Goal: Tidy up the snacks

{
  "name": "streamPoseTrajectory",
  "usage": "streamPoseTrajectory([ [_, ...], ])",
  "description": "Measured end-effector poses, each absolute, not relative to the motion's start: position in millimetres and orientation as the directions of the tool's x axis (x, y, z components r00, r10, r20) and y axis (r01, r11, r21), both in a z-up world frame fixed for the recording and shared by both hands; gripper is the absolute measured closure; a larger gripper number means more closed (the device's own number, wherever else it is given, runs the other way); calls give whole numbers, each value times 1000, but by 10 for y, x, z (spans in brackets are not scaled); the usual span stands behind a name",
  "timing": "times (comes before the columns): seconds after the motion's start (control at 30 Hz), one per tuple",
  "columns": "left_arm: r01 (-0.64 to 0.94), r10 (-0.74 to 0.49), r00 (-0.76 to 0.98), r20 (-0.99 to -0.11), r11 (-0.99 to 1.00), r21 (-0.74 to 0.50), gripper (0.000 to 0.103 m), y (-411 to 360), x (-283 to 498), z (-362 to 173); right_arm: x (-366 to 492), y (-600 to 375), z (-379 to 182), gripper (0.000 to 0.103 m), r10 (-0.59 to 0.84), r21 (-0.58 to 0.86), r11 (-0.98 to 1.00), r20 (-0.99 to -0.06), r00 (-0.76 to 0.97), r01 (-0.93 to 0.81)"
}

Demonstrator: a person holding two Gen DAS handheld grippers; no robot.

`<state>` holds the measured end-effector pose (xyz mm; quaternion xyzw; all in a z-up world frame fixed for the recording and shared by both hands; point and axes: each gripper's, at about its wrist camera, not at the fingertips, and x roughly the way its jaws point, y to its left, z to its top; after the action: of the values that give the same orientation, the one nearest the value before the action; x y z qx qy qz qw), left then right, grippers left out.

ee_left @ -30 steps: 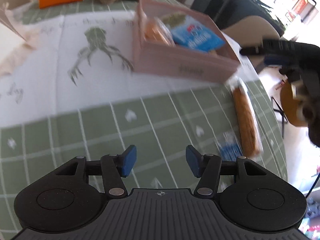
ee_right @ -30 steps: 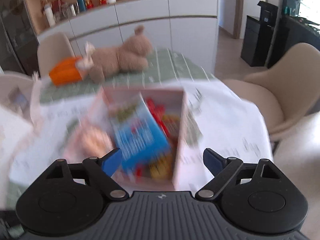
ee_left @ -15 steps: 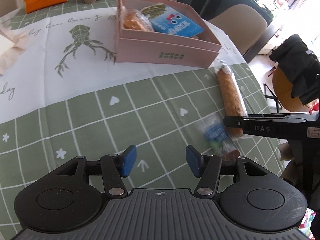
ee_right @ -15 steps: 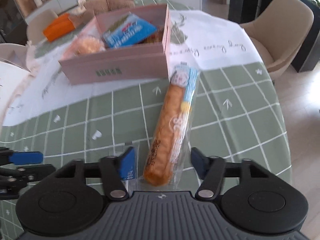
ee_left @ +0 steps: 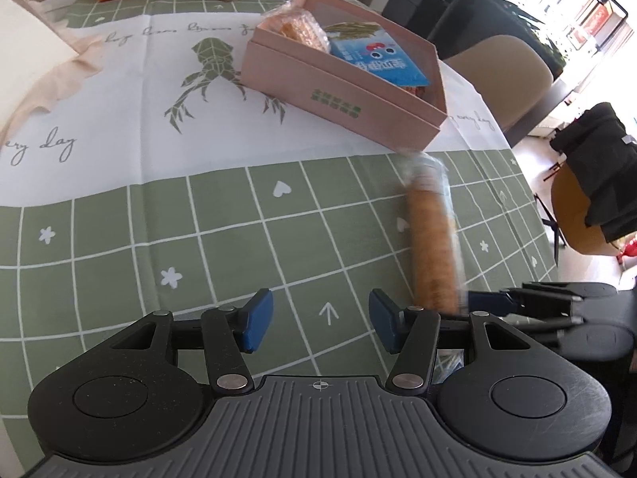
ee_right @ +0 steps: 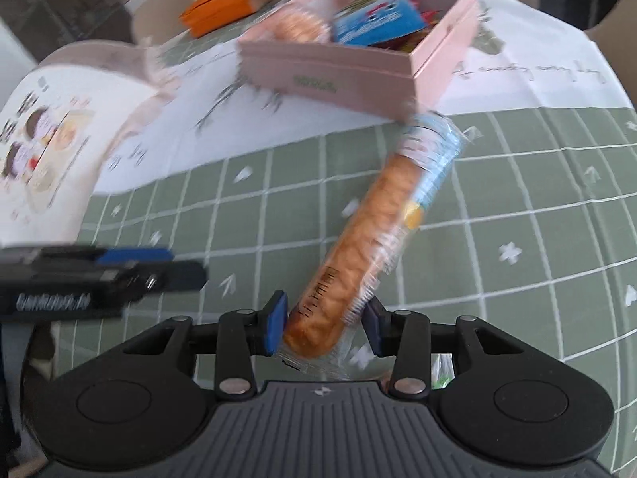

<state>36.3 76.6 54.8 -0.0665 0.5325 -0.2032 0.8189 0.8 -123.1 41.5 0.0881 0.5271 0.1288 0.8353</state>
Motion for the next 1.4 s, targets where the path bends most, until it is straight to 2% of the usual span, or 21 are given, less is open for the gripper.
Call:
streamPoseTrajectory([
  [0.13,289,-435,334,-836,892,-349,44,638,396,579,-151,-1206,526,38,226,167,972,-862,454,-168],
  [0.27,337,-484,319,-815,862,-380,45,381,546,655,-199,-1371,549,34,184,133,981,-862,473,-139],
  [0.4,371,-469,390,-792,868,-331,45,119,869,797,-221,-1568,494,28,164,145,986,-861,482,-76],
  [0.6,371,-429,424,-797,886,-279,45,-285,1513,801,-215,-1813,411,29,44,64,998,-861,507,23],
  [0.63,372,-419,430,-800,889,-266,45,-353,1590,780,-228,-1869,408,29,52,80,996,-860,507,33],
  [0.67,374,-414,428,-803,890,-259,40,-415,1663,759,-243,-1930,423,29,72,105,994,-858,509,38],
  [0.77,384,-424,413,-806,884,-269,40,-571,1773,724,-316,-2060,491,29,98,135,990,-850,518,34],
  [0.93,455,-445,376,-813,853,-256,44,-827,1686,683,-434,-2116,527,29,146,170,985,-864,482,6],
  [1.07,524,-375,395,-839,842,-129,44,-912,1340,710,-540,-2011,478,29,221,227,973,-874,434,-40],
  [1.17,545,-355,404,-843,833,-89,44,-858,1116,738,-566,-1845,400,29,230,214,973,-886,403,-84],
  [1.27,542,-344,395,-852,836,-87,44,-739,985,781,-613,-1656,367,35,189,140,979,-893,409,-146],
  [1.4,539,-315,378,-870,839,-69,44,-671,787,727,-679,-1552,383,48,173,88,973,-888,427,-212],
])
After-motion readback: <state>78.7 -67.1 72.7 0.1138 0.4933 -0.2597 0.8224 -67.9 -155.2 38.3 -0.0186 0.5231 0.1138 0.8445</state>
